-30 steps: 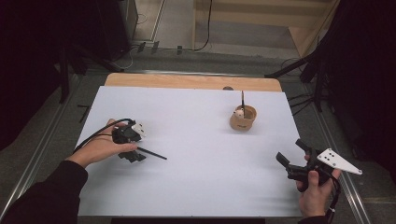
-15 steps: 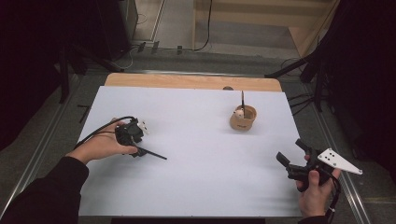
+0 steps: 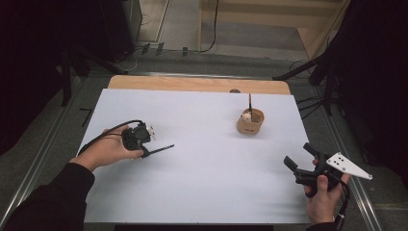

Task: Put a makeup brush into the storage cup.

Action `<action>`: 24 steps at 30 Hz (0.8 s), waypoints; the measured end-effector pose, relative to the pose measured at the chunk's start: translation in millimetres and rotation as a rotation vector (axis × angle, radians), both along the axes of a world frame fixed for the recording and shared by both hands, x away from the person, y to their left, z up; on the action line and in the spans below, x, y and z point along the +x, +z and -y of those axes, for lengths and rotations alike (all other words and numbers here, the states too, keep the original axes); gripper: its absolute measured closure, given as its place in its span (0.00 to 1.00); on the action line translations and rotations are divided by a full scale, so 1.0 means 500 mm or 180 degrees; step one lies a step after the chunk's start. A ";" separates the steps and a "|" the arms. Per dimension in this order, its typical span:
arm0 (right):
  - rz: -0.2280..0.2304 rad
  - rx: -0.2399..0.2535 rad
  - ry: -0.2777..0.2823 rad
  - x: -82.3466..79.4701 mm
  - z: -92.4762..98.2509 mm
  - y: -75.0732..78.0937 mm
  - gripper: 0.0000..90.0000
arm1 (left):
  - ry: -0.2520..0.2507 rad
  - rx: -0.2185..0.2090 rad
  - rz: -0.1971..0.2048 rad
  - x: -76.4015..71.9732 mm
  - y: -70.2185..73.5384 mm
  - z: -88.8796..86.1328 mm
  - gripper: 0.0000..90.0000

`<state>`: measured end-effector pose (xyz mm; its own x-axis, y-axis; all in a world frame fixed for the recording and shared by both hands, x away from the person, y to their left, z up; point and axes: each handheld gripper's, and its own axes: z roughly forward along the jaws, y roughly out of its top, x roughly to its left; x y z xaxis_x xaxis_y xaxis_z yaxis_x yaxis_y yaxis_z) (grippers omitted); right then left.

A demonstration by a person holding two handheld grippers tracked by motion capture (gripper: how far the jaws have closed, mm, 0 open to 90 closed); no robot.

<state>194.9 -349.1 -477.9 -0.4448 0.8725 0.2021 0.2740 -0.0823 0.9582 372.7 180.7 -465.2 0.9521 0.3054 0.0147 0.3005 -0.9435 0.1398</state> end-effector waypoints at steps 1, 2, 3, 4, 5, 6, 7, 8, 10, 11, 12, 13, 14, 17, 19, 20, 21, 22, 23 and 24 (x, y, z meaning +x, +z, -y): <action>-0.0010 0.0000 -0.0005 0.001 -0.001 0.000 0.02 | -0.0003 0.0001 0.0009 -0.001 0.000 0.000 0.94; -0.0015 0.0004 -0.0007 0.001 -0.001 0.000 0.02 | -0.0008 0.0007 0.0020 -0.001 0.001 -0.001 0.94; -0.0021 0.0002 -0.0012 0.002 -0.002 -0.001 0.03 | 0.0028 -0.0013 0.0022 -0.002 0.000 -0.002 0.94; -0.0028 0.0005 -0.0032 0.003 -0.002 -0.001 0.04 | 0.0040 -0.0031 0.0020 -0.002 0.000 -0.003 0.94; -0.0032 0.0006 -0.0046 0.004 -0.003 -0.001 0.04 | 0.0074 -0.0079 -0.0002 -0.001 0.000 -0.007 0.94; -0.0036 0.0007 -0.0046 0.004 -0.004 0.000 0.04 | 0.0112 -0.0149 -0.0029 0.002 0.000 -0.012 0.94; -0.0032 -0.0006 -0.0047 0.005 -0.005 0.000 0.05 | 0.0163 -0.0233 -0.0058 0.003 0.000 -0.020 0.94; -0.0036 -0.0003 -0.0037 0.006 -0.007 0.001 0.05 | 0.0180 -0.0281 -0.0061 0.004 0.000 -0.024 0.94; -0.0044 -0.0027 -0.0039 0.007 -0.011 0.001 0.05 | 0.0236 -0.0405 -0.0060 0.000 0.000 -0.033 0.94; -0.0050 -0.0046 -0.0043 0.008 -0.012 0.001 0.05 | 0.0224 -0.0489 -0.0059 -0.001 0.001 -0.036 0.94; -0.0061 -0.0067 -0.0050 0.009 -0.014 0.002 0.05 | 0.0277 -0.0631 -0.0071 -0.005 0.003 -0.039 0.94; -0.0058 -0.0091 -0.0072 0.010 -0.016 0.002 0.05 | 0.0294 -0.0740 -0.0072 -0.009 0.004 -0.040 0.94; -0.0068 -0.0098 -0.0070 0.010 -0.017 0.004 0.05 | 0.0322 -0.0816 -0.0051 -0.014 0.004 -0.041 0.94; -0.0070 -0.0101 -0.0065 0.013 -0.024 0.007 0.05 | 0.0369 -0.1009 0.0005 -0.025 0.007 -0.040 0.94; -0.0063 -0.0104 -0.0034 0.016 -0.030 0.009 0.05 | 0.0362 -0.1114 0.0070 -0.032 0.011 -0.037 0.94; -0.0074 -0.0103 -0.0035 0.017 -0.033 0.010 0.05 | 0.0375 -0.1192 0.0101 -0.037 0.015 -0.035 0.94; -0.0087 -0.0086 -0.0020 0.020 -0.037 0.010 0.05 | 0.0361 -0.1237 0.0116 -0.038 0.018 -0.035 0.94; -0.0089 -0.0078 -0.0004 0.022 -0.039 0.011 0.05 | 0.0384 -0.1326 0.0135 -0.042 0.024 -0.034 0.94; -0.0093 -0.0085 0.0005 0.024 -0.044 0.012 0.05 | 0.0401 -0.1405 0.0162 -0.044 0.028 -0.034 0.94; -0.0099 -0.0084 0.0016 0.027 -0.049 0.014 0.05 | 0.0397 -0.1452 0.0169 -0.045 0.033 -0.035 0.94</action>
<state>208.2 -324.8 -470.8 -0.4430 0.8755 0.1929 0.3041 -0.0556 0.9510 350.3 198.1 -448.9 0.9094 0.4039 -0.0999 0.3887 -0.7393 0.5498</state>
